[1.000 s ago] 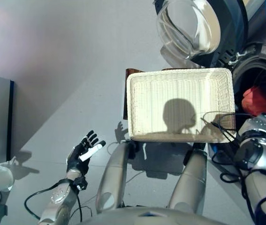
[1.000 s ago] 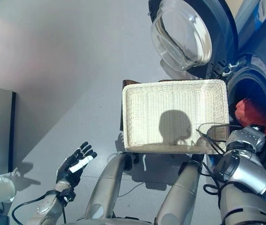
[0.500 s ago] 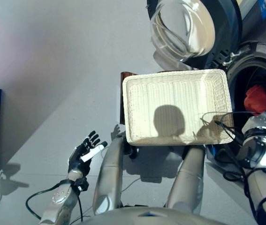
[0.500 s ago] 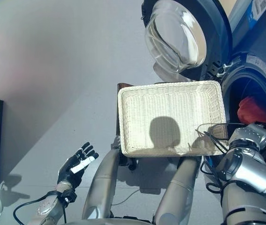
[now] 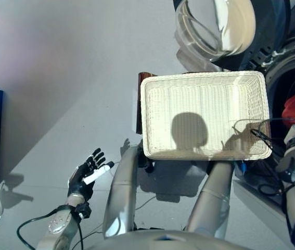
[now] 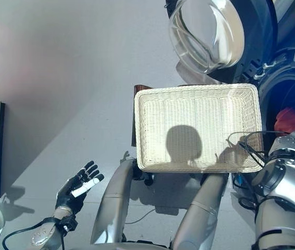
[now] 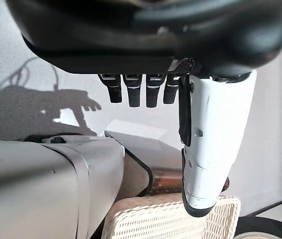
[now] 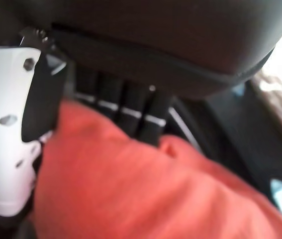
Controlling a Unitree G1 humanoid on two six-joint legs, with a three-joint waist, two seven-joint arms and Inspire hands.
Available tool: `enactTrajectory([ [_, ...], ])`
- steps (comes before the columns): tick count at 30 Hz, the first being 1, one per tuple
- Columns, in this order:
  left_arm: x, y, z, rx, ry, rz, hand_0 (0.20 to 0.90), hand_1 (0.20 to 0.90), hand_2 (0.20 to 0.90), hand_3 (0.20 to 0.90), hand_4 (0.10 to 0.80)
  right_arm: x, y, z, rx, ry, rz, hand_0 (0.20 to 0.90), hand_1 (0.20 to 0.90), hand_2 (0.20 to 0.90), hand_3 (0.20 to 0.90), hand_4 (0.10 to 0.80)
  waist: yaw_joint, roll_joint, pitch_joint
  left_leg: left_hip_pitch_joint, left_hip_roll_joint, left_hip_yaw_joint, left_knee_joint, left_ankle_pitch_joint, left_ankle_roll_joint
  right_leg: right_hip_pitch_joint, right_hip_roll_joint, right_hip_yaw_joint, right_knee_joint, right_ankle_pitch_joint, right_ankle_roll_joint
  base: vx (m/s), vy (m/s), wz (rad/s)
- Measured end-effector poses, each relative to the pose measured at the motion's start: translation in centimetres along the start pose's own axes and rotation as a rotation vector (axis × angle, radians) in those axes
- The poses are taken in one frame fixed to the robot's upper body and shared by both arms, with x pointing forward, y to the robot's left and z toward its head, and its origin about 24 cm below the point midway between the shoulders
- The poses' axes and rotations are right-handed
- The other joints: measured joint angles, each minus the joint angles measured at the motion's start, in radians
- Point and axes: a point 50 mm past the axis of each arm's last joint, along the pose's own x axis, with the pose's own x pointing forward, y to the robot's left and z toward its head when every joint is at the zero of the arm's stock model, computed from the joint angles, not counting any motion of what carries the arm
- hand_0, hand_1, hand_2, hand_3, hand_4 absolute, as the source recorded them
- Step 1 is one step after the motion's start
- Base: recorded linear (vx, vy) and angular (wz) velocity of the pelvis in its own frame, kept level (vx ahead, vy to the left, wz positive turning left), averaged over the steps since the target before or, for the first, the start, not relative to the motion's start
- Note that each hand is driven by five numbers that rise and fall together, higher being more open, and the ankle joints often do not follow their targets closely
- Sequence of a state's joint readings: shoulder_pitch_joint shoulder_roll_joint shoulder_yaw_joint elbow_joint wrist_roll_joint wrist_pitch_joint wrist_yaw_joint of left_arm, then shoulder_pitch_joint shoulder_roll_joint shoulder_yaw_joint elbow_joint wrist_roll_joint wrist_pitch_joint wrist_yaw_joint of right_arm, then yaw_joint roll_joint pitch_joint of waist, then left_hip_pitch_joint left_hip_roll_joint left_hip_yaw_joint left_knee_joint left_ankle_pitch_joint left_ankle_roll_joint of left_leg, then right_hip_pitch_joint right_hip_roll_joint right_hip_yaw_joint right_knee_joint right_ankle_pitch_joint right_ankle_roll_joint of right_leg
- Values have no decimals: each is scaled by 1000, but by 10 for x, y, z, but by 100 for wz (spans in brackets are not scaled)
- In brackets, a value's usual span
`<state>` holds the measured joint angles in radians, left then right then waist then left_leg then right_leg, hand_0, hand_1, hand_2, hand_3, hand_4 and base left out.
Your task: Pick up the clothes and place them into the washing machine
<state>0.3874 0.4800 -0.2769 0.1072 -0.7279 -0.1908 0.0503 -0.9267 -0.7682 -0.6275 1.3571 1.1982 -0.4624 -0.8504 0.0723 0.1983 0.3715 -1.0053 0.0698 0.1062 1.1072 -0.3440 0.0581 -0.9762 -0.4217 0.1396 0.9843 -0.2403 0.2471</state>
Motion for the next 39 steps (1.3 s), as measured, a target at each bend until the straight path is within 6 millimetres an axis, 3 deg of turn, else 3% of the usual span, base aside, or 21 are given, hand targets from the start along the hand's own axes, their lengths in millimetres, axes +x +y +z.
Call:
enactTrajectory([
  [6,0,-1,6,1,-62,-5,900,900,900,900,800,6,-12,-6,-432,-185,3,200,200,200,200,300,25,30,-21,-18,0,6,26,-9,6,-21,-2,14,22,-6,1,-21,3,-1],
  [11,-1,-1,13,12,-94,-21,900,900,900,900,800,4,4,6,-735,-440,192,200,200,200,200,300,23,31,-23,-65,1,2,55,-12,12,-63,-5,19,52,-10,1,-13,6,5],
  [16,-1,0,15,17,-98,-23,900,900,900,900,800,5,13,24,-694,-470,198,200,200,200,200,300,11,27,-25,-79,3,1,70,-13,11,-82,-1,28,75,-16,2,7,2,0],
  [25,-4,2,12,15,-86,-8,900,900,900,900,800,10,13,37,-371,-295,124,200,200,200,200,300,0,14,-65,-89,6,1,71,-14,7,-103,3,36,82,-21,1,15,4,-1],
  [37,-10,6,7,-13,-61,10,900,900,900,900,800,9,15,40,-316,-271,106,200,200,200,200,300,2,12,-70,-102,6,5,81,-17,5,-124,4,44,98,-27,1,0,0,0],
  [38,-10,6,7,-12,-60,11,900,900,900,900,800,9,14,39,-317,-271,105,521,521,521,521,529,3,12,-70,-102,6,5,81,-17,5,-124,4,44,99,-27,1,0,0,0],
  [39,-10,6,8,-10,-60,11,900,900,900,900,800,9,15,39,-316,-271,105,900,900,900,900,800,2,12,-71,-102,6,5,81,-16,5,-124,4,44,100,-27,1,0,0,0],
])
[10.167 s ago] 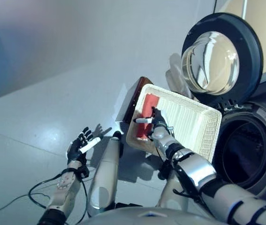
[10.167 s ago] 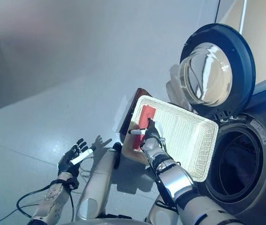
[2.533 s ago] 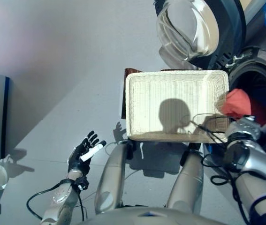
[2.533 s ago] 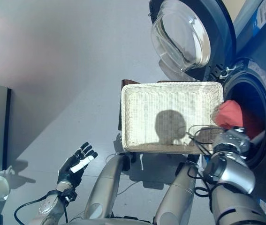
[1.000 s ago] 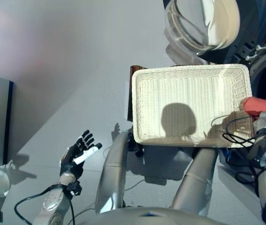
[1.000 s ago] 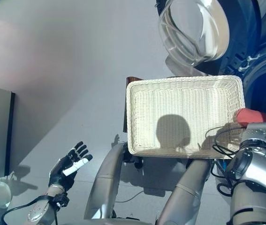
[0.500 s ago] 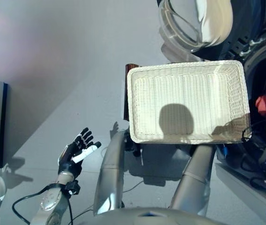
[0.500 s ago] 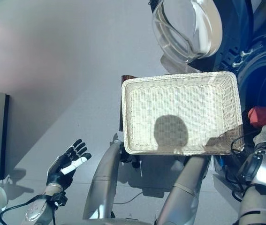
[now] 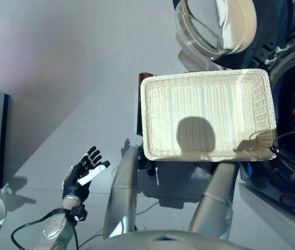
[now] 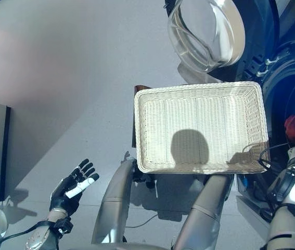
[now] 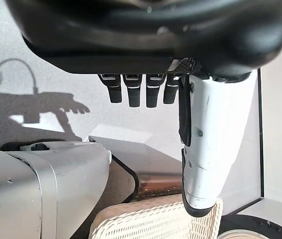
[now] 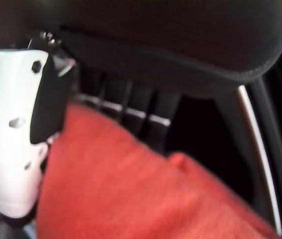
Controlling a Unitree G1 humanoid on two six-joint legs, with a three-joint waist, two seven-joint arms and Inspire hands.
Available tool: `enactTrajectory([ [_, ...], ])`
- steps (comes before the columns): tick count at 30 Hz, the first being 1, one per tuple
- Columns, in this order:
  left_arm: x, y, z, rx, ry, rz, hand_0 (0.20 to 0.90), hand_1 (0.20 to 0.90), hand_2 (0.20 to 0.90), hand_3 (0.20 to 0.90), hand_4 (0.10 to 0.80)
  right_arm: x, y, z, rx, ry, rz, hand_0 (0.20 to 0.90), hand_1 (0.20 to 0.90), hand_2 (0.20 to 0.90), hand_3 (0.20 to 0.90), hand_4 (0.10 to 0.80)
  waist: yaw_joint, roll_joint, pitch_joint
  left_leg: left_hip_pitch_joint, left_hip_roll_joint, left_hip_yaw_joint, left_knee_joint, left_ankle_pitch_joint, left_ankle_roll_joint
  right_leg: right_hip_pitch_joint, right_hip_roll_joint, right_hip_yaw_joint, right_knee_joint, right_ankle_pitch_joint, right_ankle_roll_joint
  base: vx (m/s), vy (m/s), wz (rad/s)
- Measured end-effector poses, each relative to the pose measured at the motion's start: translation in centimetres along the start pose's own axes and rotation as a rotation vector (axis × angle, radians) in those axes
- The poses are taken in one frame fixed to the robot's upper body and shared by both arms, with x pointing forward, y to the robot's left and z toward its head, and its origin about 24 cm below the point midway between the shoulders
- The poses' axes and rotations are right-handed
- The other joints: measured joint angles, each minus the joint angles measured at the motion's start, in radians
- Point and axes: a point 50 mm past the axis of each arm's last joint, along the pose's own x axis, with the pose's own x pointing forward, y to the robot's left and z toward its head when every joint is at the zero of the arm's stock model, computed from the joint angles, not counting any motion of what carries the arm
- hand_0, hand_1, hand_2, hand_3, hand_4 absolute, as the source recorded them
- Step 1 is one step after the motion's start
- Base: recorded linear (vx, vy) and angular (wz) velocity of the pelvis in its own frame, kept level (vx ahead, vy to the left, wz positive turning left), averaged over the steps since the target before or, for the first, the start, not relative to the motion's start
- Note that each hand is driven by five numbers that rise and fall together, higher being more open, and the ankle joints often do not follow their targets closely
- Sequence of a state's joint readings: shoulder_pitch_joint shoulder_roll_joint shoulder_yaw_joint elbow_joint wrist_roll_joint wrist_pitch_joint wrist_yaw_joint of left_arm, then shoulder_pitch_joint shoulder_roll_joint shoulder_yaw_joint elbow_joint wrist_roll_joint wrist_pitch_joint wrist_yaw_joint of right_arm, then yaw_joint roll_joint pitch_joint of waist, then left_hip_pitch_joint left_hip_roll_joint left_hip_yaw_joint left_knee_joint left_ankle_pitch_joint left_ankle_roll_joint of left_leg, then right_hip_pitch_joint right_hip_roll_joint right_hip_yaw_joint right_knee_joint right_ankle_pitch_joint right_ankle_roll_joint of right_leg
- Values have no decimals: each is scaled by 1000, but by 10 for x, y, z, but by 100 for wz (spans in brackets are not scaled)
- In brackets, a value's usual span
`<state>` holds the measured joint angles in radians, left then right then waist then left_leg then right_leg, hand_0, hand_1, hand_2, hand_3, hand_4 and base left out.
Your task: Pick up the clothes and place them into the washing machine
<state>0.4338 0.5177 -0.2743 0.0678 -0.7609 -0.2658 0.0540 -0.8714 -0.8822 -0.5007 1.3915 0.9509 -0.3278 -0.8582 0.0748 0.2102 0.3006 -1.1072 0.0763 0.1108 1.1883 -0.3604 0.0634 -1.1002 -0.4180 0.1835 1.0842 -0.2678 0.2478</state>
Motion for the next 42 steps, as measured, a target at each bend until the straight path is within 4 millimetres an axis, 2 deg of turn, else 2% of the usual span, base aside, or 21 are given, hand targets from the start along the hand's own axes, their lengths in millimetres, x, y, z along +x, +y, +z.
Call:
enactTrajectory([
  [11,0,1,0,-1,1,12,900,900,900,900,800,-1,0,-2,0,4,1,900,900,900,900,800,2,0,-8,0,1,0,-2,0,0,1,1,-1,1,0,0,0,0,0],
  [23,0,1,0,0,1,11,900,900,900,900,800,-7,-2,-19,-48,-3,24,900,900,900,900,800,3,-2,-21,4,13,-9,-28,16,-8,15,14,-23,-26,5,0,7,1,-1],
  [28,1,1,-1,0,-1,8,900,900,900,900,800,-9,-13,-44,-128,4,87,900,900,900,900,800,3,-13,-23,50,12,-27,-107,51,-23,80,13,-74,-97,24,1,16,-10,6],
  [31,5,0,-1,-3,-4,4,900,900,900,900,800,-10,-27,-69,-197,37,131,900,900,900,900,800,3,-28,-23,104,8,-34,-198,84,-33,146,12,-115,-178,52,-5,-4,-21,9],
  [32,6,0,1,-1,-12,2,900,900,900,900,800,-10,-33,-77,-221,46,144,900,900,900,900,800,11,-38,-29,116,5,-36,-234,112,-36,160,15,-121,-208,65,-1,123,-34,12],
  [33,7,1,2,-2,-20,2,900,900,900,900,800,-11,-35,-80,-230,53,154,900,900,900,900,800,9,-44,-27,126,1,-38,-252,107,-38,169,13,-127,-220,66,-1,50,-39,16],
  [36,15,2,10,-11,-59,18,900,900,900,900,800,-14,-50,-102,-280,95,190,900,900,900,900,800,25,-57,-24,168,-7,-64,-345,171,-50,233,13,-179,-294,96,-15,62,-35,19],
  [38,16,4,13,-10,-72,23,900,900,900,900,800,-19,-56,-114,-296,130,207,900,900,900,900,800,23,-67,-19,196,-9,-76,-383,175,-56,271,13,-206,-328,99,-18,39,-19,13],
  [42,17,7,15,-8,-80,36,900,900,900,900,800,-27,-68,-135,-330,191,238,900,900,900,900,800,27,-94,-9,254,-23,-90,-476,228,-58,344,2,-245,-404,122,-31,39,-38,19],
])
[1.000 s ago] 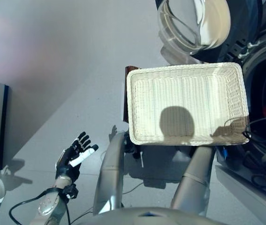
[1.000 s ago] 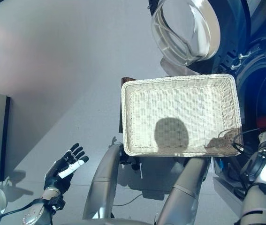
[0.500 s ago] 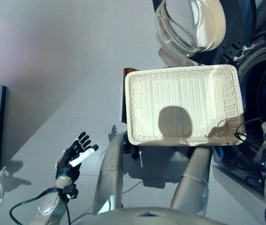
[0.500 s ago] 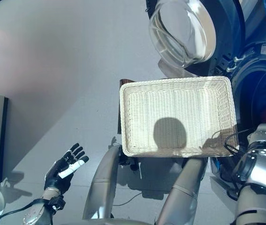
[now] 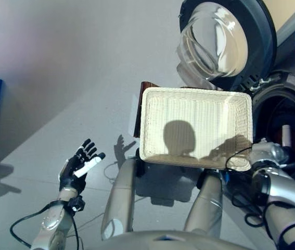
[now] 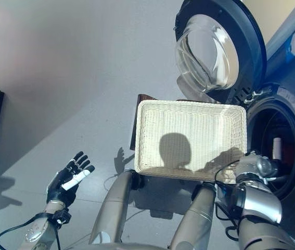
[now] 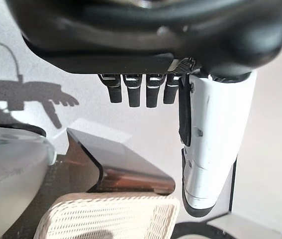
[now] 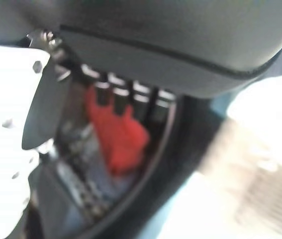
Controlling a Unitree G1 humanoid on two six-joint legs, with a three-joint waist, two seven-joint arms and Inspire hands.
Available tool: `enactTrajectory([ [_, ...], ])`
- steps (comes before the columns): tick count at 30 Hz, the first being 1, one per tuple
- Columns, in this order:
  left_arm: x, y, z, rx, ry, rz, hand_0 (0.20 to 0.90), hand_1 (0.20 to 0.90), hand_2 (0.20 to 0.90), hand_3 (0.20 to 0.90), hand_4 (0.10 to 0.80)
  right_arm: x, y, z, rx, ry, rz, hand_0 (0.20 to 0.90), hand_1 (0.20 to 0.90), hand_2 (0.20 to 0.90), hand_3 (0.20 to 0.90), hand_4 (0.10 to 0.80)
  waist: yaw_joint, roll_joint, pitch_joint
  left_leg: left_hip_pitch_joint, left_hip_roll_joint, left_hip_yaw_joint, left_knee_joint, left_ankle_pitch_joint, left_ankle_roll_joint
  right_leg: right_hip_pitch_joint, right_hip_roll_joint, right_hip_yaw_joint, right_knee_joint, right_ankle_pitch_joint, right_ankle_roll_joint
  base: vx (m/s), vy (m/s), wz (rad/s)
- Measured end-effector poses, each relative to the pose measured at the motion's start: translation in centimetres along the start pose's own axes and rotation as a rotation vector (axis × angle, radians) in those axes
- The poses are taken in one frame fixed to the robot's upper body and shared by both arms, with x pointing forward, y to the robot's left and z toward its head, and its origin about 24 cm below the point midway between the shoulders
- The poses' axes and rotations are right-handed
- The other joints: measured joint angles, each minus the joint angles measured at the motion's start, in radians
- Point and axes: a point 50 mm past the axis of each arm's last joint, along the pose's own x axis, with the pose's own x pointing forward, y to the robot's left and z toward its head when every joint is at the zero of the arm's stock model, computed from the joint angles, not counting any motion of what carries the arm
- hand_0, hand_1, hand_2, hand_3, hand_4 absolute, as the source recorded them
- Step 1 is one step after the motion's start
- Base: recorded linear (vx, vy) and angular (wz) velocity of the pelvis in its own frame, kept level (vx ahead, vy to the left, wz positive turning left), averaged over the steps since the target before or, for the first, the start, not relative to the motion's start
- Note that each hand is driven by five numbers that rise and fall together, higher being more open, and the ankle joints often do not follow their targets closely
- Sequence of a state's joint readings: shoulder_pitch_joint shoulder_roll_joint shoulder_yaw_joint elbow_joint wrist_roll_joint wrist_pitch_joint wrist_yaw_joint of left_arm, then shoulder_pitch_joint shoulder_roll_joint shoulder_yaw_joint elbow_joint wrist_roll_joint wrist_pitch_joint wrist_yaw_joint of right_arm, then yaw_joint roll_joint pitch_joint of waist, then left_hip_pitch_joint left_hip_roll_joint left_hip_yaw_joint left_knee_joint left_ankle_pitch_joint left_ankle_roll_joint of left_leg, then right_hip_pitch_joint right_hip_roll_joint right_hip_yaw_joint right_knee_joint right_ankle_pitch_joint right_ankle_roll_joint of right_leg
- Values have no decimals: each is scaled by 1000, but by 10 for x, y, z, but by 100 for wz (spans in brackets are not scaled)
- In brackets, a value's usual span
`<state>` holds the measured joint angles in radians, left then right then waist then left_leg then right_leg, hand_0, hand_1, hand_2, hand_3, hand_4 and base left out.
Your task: Pick up the clothes and place them into the washing machine
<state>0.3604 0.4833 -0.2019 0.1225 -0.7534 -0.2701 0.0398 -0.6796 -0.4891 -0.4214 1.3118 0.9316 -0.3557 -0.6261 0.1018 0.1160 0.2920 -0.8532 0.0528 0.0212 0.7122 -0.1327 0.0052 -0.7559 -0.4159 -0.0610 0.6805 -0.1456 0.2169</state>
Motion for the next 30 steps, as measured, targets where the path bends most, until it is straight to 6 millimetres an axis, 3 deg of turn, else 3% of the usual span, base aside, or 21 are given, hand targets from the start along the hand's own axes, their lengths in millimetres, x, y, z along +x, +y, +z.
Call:
enactTrajectory([
  [5,0,5,-3,1,8,11,900,900,900,900,800,-2,-4,-12,-79,1,51,900,900,900,900,800,4,-23,13,59,-14,-16,-85,36,2,88,-1,-50,-104,43,12,65,-42,11],
  [8,3,12,-4,10,7,49,900,900,900,900,800,-12,-9,-40,-194,19,132,900,900,900,900,800,-1,-61,23,129,-12,-18,-151,52,-4,166,7,-70,-185,68,6,71,-48,-3],
  [14,9,11,-3,-7,-18,75,900,900,900,900,800,-26,-22,-73,-325,46,240,900,900,900,900,800,-9,-101,23,212,-2,-11,-228,68,-7,269,29,-93,-311,117,7,99,-58,-8],
  [16,11,14,-7,-23,-15,107,900,900,900,900,800,-35,-34,-95,-368,98,272,900,900,900,900,800,-12,-125,20,290,7,-3,-287,82,-14,356,47,-116,-399,149,13,133,-111,-14],
  [19,14,14,-11,-40,-10,127,900,900,900,900,800,-40,-48,-110,-436,143,311,900,900,900,900,800,-9,-150,11,372,20,3,-352,102,-26,444,68,-134,-486,182,8,136,-93,-11],
  [21,14,16,-14,-22,3,133,900,900,900,900,800,-42,-57,-117,-475,154,330,900,900,900,900,800,-6,-170,-2,407,29,5,-393,112,-38,475,79,-142,-527,191,4,118,-55,-10],
  [30,12,12,-30,-7,59,145,900,900,900,900,800,-44,-99,-134,-666,181,379,900,900,900,900,800,-30,-197,-29,569,53,24,-468,115,-56,638,116,-146,-621,214,-5,108,-9,-8],
])
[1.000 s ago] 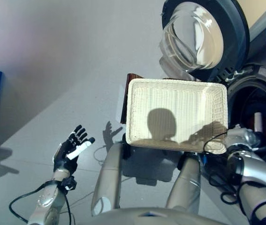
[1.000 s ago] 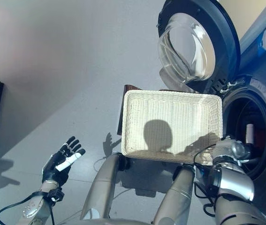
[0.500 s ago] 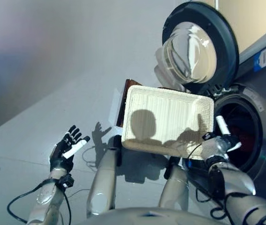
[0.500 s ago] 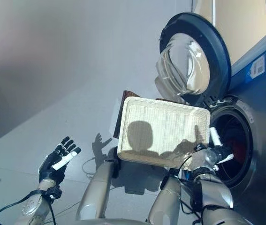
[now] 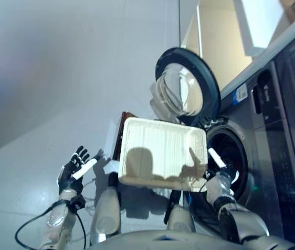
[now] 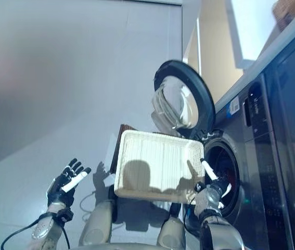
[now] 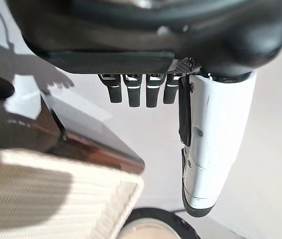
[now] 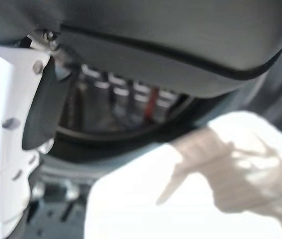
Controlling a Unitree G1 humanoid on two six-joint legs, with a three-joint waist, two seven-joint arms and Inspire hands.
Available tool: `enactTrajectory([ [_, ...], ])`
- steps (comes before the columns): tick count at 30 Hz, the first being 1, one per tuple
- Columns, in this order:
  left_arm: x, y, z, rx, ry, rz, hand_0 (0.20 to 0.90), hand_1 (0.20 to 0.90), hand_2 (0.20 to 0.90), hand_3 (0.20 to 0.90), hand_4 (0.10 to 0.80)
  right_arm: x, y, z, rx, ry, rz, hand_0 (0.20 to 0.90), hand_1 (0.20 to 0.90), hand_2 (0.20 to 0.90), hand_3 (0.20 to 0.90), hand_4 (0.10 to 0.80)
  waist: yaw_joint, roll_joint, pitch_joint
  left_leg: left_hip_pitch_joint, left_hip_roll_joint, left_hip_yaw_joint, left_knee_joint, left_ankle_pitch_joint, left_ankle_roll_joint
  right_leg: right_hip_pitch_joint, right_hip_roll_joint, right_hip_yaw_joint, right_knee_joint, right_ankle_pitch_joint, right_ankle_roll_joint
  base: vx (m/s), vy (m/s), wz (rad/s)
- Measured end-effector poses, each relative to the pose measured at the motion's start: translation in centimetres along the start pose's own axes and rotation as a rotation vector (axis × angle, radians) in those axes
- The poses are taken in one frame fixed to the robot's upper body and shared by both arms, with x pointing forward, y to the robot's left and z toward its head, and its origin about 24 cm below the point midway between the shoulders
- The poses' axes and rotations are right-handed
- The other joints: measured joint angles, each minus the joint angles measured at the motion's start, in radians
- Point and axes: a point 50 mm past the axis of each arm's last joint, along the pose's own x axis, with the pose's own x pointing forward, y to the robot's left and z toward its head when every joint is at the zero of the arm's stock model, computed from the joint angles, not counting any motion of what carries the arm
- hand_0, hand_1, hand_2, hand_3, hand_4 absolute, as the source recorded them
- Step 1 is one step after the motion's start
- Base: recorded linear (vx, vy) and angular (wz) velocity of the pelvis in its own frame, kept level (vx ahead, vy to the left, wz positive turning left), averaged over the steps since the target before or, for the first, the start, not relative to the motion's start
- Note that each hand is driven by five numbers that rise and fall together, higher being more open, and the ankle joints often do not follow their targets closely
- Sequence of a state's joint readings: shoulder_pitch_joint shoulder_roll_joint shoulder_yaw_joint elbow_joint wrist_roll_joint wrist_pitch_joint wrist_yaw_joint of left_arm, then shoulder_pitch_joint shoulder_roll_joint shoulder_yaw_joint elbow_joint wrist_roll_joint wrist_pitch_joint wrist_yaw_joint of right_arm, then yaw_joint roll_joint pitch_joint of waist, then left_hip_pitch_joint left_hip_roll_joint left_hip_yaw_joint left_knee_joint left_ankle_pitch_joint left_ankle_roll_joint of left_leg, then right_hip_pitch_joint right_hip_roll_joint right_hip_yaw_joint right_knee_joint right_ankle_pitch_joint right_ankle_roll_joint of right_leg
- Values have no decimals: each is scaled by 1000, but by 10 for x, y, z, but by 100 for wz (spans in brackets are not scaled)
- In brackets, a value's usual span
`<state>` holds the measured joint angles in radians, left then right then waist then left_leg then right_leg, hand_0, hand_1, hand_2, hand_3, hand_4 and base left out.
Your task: Pick up the clothes and place them into the washing machine
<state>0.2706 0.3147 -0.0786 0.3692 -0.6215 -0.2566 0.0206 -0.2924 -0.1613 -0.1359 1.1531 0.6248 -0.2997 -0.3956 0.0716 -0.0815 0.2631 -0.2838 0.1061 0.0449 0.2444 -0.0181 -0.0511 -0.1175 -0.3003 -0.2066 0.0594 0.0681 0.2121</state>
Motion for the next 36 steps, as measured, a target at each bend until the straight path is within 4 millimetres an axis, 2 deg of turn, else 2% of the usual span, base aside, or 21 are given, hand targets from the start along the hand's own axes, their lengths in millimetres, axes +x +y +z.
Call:
enactTrajectory([
  [5,-2,-3,-14,1,52,8,900,900,900,900,800,-11,-16,-32,-148,54,49,900,900,900,900,800,-15,-9,-72,79,7,13,-48,4,-11,64,6,0,-33,-2,-7,93,16,-6],
  [9,-10,1,-22,20,85,11,900,900,900,900,800,-22,-15,-48,-230,79,149,900,900,900,900,800,-22,-20,-105,136,22,28,-90,14,-22,96,20,2,-43,-4,-12,63,11,-12],
  [14,-20,8,-43,29,175,37,900,900,900,900,800,-35,-22,-74,-366,145,253,900,900,900,900,800,-33,-26,-165,221,39,42,-181,45,-37,135,41,7,-60,-11,-23,36,32,-9],
  [18,-27,12,-59,62,257,52,900,900,900,900,800,-44,-26,-83,-483,138,326,900,900,900,900,800,-41,-23,-200,271,39,56,-242,71,-39,148,43,14,-66,-12,-23,10,22,-8],
  [19,-30,13,-63,76,274,52,900,900,900,900,800,-46,-26,-86,-557,128,358,900,900,900,900,800,-42,-21,-204,296,39,61,-268,86,-37,163,44,17,-68,-12,-23,6,10,-6],
  [23,-30,12,-63,108,279,41,900,900,900,900,800,-50,-28,-87,-670,98,418,900,900,900,900,800,-58,-17,-219,337,39,68,-311,100,-43,176,48,25,-71,-13,-22,4,10,-8],
  [25,-30,11,-63,117,279,34,900,900,900,900,800,-52,-36,-87,-714,85,426,900,900,900,900,800,-59,-8,-232,352,40,72,-324,104,-44,182,50,30,-79,-12,-21,12,5,-8],
  [31,-30,8,-65,114,279,37,900,900,900,900,800,-56,-53,-93,-724,111,400,900,900,900,900,800,-72,-1,-246,379,44,86,-325,102,-46,199,55,41,-85,-10,-19,13,4,-7],
  [36,-31,4,-68,98,282,45,900,900,900,900,800,-60,-57,-101,-694,152,378,900,900,900,900,800,-84,10,-249,384,54,94,-329,101,-49,198,64,53,-85,-13,-15,5,4,-4],
])
